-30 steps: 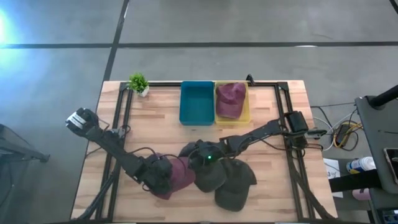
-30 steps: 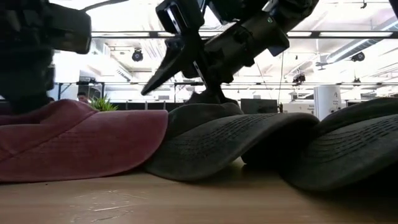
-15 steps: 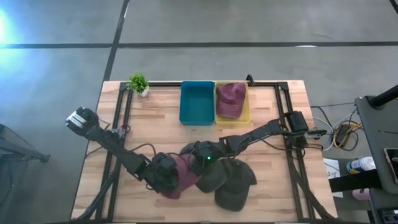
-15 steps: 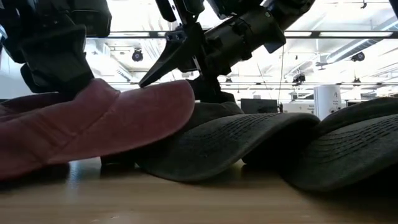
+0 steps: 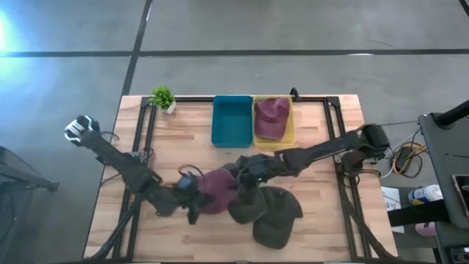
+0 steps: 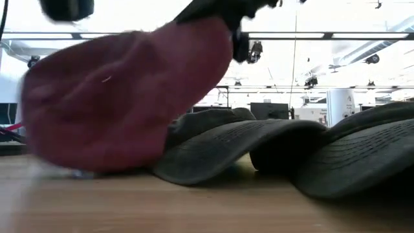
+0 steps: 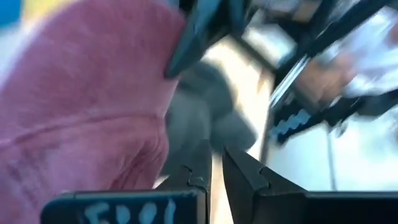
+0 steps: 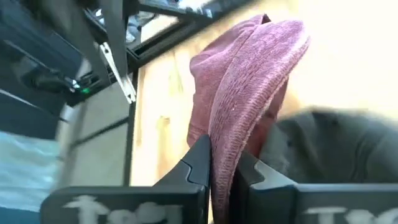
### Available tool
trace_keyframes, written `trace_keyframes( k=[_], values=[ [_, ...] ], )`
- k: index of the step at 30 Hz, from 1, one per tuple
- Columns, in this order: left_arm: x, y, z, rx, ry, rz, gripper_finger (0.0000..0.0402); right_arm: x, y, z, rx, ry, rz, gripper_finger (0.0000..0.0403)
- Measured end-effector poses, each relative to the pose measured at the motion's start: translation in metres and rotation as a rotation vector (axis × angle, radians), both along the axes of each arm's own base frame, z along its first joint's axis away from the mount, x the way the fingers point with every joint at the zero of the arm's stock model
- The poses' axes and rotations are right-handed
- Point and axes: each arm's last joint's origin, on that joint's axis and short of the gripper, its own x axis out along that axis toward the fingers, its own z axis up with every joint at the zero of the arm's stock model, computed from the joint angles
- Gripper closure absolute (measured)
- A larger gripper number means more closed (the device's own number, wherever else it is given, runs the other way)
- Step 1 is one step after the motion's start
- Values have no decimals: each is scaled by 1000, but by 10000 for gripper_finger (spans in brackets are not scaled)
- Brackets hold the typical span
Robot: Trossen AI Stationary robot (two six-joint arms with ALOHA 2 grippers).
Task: Pick & Place hat
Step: Put the red cap into the yellow bin
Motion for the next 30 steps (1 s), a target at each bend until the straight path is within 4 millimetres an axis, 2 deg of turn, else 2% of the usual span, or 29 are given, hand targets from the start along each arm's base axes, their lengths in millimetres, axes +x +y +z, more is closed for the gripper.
trace_keyframes(
  k=[4, 6, 9, 12, 15, 19, 24, 26, 30],
  values=[
    [-16, 14, 43, 24, -141, 35, 369, -35, 8, 37, -248, -45, 79, 388],
    [-25, 22, 58, 62, -171, 63, 369, -57, 13, 50, -376, -22, 114, 388],
    [-38, 35, 71, 134, -172, 162, 369, -89, 20, 61, -538, 37, 167, 389],
    [-38, 46, 73, 134, -151, 196, 369, -114, 30, 66, -660, 86, 230, 389],
    [-26, 56, 60, 64, -82, 155, 369, -128, 42, 67, -753, 103, 309, 389],
    [-5, 70, 35, 32, 17, 208, 369, -129, 66, 62, -863, 122, 461, 389],
    [16, 87, -2, -68, 180, 204, 369, -124, 101, 54, -1252, 125, 657, 389],
    [22, 90, -17, -104, 242, 187, 369, -123, 109, 53, -1392, 127, 701, 389],
    [30, 95, -43, -114, 309, 204, 369, -120, 112, 51, -1520, 120, 812, 390]
  ],
)
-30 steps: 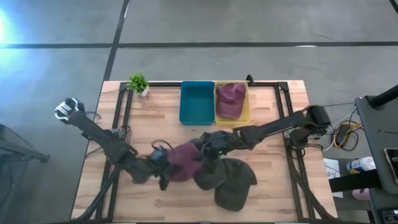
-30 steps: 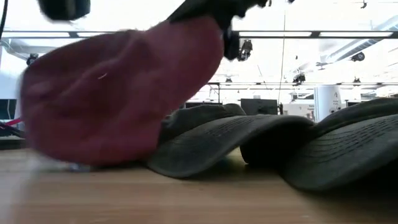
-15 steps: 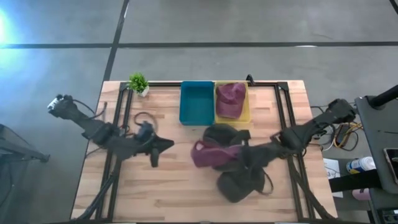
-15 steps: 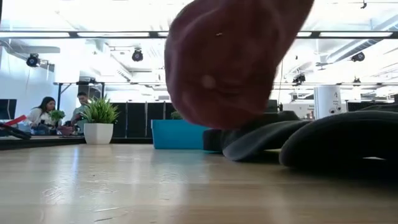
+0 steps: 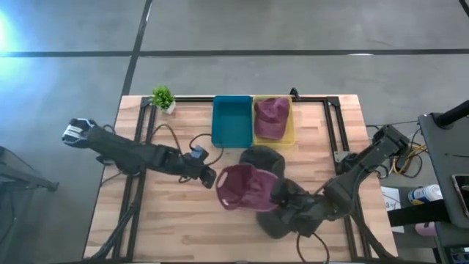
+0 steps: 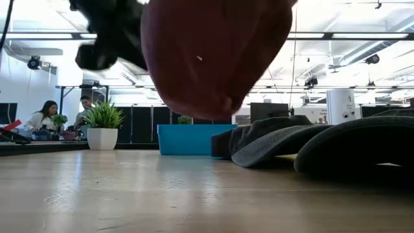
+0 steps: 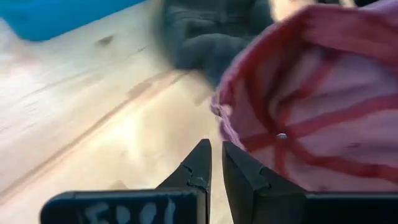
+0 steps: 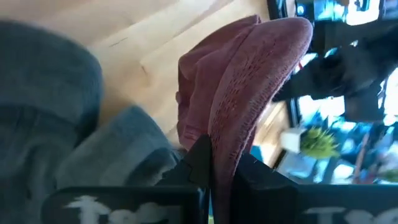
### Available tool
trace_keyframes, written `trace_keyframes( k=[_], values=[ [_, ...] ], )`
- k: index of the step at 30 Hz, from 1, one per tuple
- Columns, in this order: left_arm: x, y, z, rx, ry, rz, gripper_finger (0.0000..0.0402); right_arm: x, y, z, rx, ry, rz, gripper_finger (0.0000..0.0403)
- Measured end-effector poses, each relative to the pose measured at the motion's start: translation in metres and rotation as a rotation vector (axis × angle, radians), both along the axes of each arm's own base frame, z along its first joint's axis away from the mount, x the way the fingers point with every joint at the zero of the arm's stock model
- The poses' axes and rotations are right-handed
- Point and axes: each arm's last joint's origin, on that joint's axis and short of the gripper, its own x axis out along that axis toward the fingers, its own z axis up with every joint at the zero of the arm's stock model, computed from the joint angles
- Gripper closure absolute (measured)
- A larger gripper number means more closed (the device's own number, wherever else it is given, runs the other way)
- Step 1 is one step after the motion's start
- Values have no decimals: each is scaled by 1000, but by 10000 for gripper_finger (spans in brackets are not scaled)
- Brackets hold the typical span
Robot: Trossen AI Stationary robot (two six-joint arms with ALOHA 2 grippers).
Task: Pick & Place hat
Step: Put the red cap into the yellow bin
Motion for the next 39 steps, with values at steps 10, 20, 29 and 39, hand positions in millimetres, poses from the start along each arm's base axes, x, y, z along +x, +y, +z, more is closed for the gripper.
trace_keyframes(
  k=[10, 20, 29, 39],
  values=[
    [29, 8, -25, -134, -158, -123, 369, 0, 0, 0, -185, -3, 94, 390],
    [33, 9, -1, -63, -317, -207, 369, -1, -1, -5, -204, -1, 70, 390],
    [-18, 30, 17, 296, 106, -176, 369, -2, -2, -8, -208, 11, 65, 390],
    [-5, 23, -20, 133, 13, -316, 369, -1, -4, -8, -243, 29, 82, 390]
  ],
)
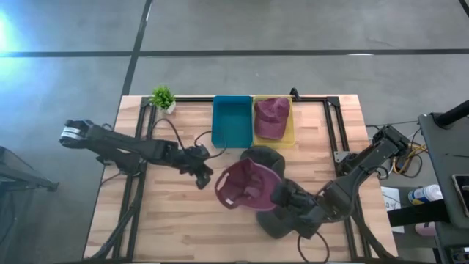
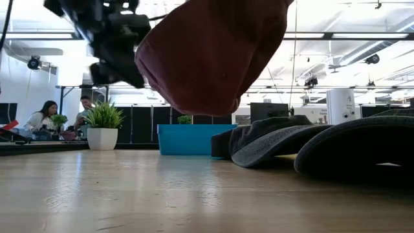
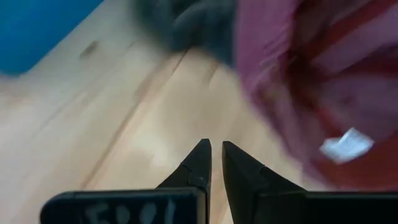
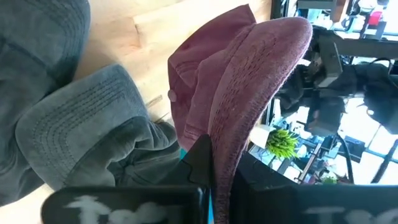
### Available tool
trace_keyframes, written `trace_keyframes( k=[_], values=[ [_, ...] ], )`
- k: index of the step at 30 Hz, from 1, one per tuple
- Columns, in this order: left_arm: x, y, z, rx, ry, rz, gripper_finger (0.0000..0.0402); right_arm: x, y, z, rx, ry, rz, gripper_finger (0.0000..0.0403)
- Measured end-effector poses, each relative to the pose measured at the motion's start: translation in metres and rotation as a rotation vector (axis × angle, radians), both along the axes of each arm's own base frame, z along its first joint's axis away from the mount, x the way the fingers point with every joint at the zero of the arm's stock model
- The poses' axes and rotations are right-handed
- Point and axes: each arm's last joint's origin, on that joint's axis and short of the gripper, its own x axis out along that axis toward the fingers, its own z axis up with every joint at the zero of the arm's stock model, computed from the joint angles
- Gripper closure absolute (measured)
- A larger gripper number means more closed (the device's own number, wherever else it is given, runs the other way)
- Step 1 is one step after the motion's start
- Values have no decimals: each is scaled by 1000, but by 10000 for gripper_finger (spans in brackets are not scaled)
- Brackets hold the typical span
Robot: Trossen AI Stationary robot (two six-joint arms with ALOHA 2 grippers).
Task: Pick & Place hat
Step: Put the red cap into the yellow bin
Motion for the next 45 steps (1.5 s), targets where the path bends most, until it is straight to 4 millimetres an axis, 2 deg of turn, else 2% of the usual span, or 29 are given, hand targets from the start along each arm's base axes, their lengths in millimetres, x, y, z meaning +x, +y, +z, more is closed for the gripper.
trace_keyframes(
  k=[3, 9, 11, 16, 19, 28, 33, 39, 45],
  values=[
    [16, -3, -9, -41, -72, -33, 369, 1, -1, 0, -4, -2, -5, 390],
    [36, -8, -29, -79, -15, -96, 369, 2, -3, 1, -32, -34, -34, 381],
    [43, -10, -27, -87, -66, -106, 369, 2, -3, 1, -30, -35, -34, 373],
    [60, -13, -5, -114, -268, -136, 369, 4, -3, 1, -18, -48, -39, 368],
    [66, -13, -1, -114, -288, -137, 369, 9, -3, -4, -26, -41, -51, 374],
    [92, -19, -3, -112, -265, -137, 369, 36, 3, -35, -4, -34, -124, 387],
    [104, -21, -22, -37, -104, -95, 369, 54, 3, -46, 94, -124, -187, 388],
    [119, -24, -33, -23, -49, -95, 369, 59, 2, -76, 100, -76, -199, 389],
    [119, -32, -41, -14, 15, -115, 369, 68, 5, -101, 110, -64, -243, 389]
  ],
)
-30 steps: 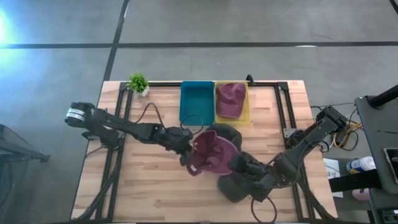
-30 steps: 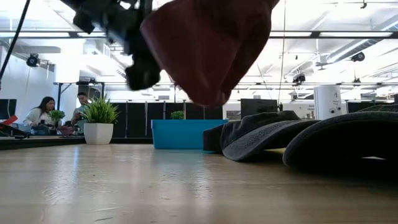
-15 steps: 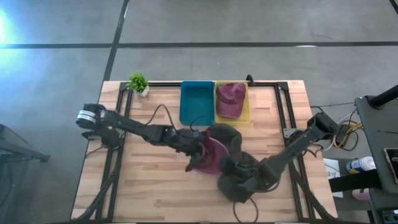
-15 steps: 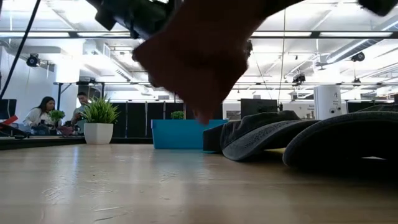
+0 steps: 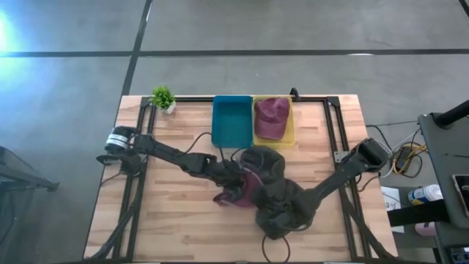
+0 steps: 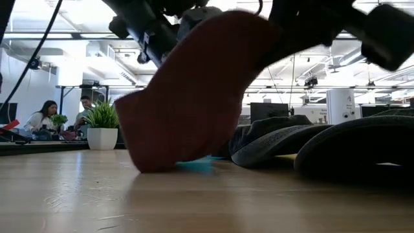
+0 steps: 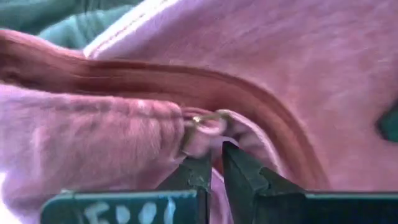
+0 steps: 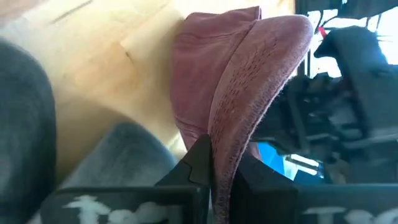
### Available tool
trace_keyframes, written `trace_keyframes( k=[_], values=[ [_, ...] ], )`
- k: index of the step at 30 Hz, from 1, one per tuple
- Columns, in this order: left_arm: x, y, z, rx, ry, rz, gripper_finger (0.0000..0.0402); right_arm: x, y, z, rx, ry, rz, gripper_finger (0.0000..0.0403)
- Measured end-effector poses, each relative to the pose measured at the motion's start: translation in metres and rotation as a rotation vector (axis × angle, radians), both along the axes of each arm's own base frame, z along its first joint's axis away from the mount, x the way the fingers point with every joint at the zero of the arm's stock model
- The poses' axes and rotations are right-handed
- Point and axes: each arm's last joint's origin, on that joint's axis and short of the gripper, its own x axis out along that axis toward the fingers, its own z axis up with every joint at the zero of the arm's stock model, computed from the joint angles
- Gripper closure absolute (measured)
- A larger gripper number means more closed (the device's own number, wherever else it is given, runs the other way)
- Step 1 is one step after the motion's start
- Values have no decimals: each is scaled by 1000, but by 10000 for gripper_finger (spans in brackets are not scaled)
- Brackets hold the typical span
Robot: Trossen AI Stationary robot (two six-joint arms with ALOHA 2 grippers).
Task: Pick & Place hat
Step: Put the red cap into the yellow bin
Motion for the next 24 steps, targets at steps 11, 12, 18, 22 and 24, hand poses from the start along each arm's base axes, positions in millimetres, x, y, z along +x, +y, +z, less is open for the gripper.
trace_keyframes(
  k=[11, 12, 18, 22, 24],
  values=[
    [-2, -12, -6, 14, 21, -40, 369, 13, -3, -9, 17, -37, -23, 389],
    [-4, -12, -5, 19, 32, -43, 369, 13, -3, -9, 18, -39, -23, 389],
    [-22, -8, 18, 52, 71, -65, 369, 13, -3, -9, 20, -39, -25, 390],
    [-38, -5, 29, 82, 138, -80, 369, 13, -3, -10, 19, -36, -25, 390],
    [-43, -5, 30, 86, 152, -87, 369, 13, -3, -10, 19, -36, -25, 390]
  ],
)
